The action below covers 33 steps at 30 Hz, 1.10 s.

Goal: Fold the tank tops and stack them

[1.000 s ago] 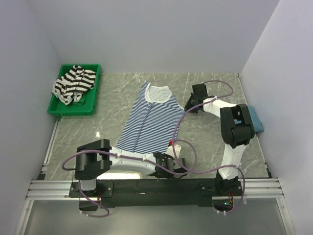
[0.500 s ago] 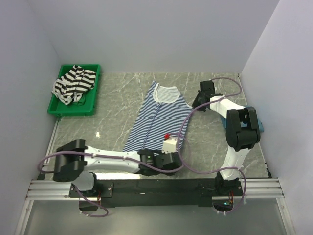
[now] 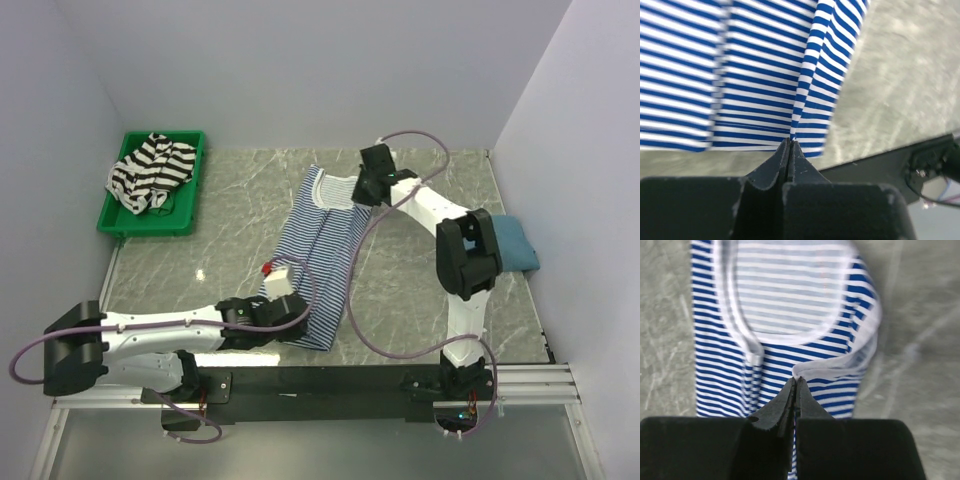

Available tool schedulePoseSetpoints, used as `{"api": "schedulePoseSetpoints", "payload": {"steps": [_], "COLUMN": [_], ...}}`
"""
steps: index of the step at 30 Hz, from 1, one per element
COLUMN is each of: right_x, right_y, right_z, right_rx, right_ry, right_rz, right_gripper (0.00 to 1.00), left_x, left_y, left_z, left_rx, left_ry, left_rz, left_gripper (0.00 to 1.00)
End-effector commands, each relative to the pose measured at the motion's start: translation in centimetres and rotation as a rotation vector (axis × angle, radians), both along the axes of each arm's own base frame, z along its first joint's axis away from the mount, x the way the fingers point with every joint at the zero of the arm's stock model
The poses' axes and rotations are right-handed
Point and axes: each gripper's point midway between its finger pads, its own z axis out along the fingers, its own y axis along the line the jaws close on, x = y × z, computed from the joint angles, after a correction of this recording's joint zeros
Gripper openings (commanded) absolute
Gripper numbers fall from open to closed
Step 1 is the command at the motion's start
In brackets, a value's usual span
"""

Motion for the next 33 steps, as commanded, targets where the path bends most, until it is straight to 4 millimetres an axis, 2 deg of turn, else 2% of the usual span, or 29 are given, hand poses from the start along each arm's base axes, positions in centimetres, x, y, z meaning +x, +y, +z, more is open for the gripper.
{"api": "schedulePoseSetpoints", "payload": {"steps": [1, 2, 3, 4, 5, 7, 8, 12, 18, 23, 24, 25, 26, 27, 28, 29, 30, 33], "right_x": [1.3, 1.4, 2.1, 2.1, 2.4, 2.5, 2.6, 2.6, 2.2, 2.4, 2.4, 2.5, 2.3, 2.3, 2.4, 2.4, 2.6, 3.0], "right_y": [2.3, 2.7, 3.4, 3.9, 4.8, 5.6, 6.3, 7.2, 7.5, 7.6, 7.5, 7.4, 7.4, 7.5, 7.5, 7.6, 7.6, 6.9], "right_z": [0.1, -0.1, 0.7, -0.3, 0.1, -1.0, -0.7, -1.6, -2.8, -2.9, -2.9, -2.8, -3.0, -2.2, -1.7, -1.5, -0.3, 2.3], "right_rx": [-0.034, -0.038, -0.029, -0.036, -0.03, -0.038, -0.035, -0.047, -0.06, -0.069, -0.074, -0.074, -0.076, -0.069, -0.061, -0.059, -0.054, -0.055], "right_ry": [-0.005, 0.001, -0.018, 0.0, -0.008, 0.01, 0.004, 0.02, 0.034, 0.031, 0.034, 0.031, 0.032, 0.015, 0.003, -0.012, -0.036, -0.085], "right_rz": [0.005, 0.008, 0.012, 0.021, 0.031, 0.042, 0.05, 0.063, 0.072, 0.084, 0.083, 0.083, 0.087, 0.089, 0.094, 0.105, 0.105, 0.097], "right_gripper": [0.0, 0.0, 0.0, 0.0, 0.0, 0.0, 0.0, 0.0, 0.0, 0.02, 0.05, 0.18, 0.24, 0.29, 0.37, 0.4, 0.43, 0.51], "left_x": [0.7, 0.7, 0.6, 0.5, 0.5, 0.4, 0.4, 0.0, 0.0, 0.1, 0.2, 0.2, 0.3, 0.4, 0.5, 0.7, 0.9, 1.8], "left_y": [2.5, 2.8, 3.2, 3.6, 3.8, 4.5, 4.7, 5.0, 5.7, 6.2, 6.2, 6.3, 6.3, 6.4, 6.5, 6.3, 6.3, 6.7], "left_z": [-0.9, -1.0, -1.4, -1.7, -1.8, -2.3, -2.3, -3.0, -3.8, -3.7, -3.7, -3.8, -3.6, -3.4, -3.3, -2.5, -2.1, 0.2], "left_rx": [-0.004, -0.003, 0.004, 0.015, 0.018, 0.036, 0.036, 0.026, 0.049, 0.056, 0.053, 0.056, 0.054, 0.055, 0.06, 0.047, 0.046, 0.054], "left_ry": [0.034, 0.041, 0.048, 0.058, 0.061, 0.075, 0.078, 0.097, 0.116, 0.118, 0.122, 0.126, 0.125, 0.121, 0.118, 0.105, 0.094, 0.041], "left_rz": [0.114, 0.122, 0.124, 0.134, 0.14, 0.16, 0.164, 0.164, 0.178, 0.193, 0.189, 0.187, 0.19, 0.191, 0.194, 0.196, 0.199, 0.217], "left_gripper": [0.01, 0.0, 0.01, 0.0, 0.01, 0.01, 0.01, 0.01, 0.01, 0.0, 0.01, 0.05, 0.1, 0.24, 0.29, 0.34, 0.38, 0.41]}}
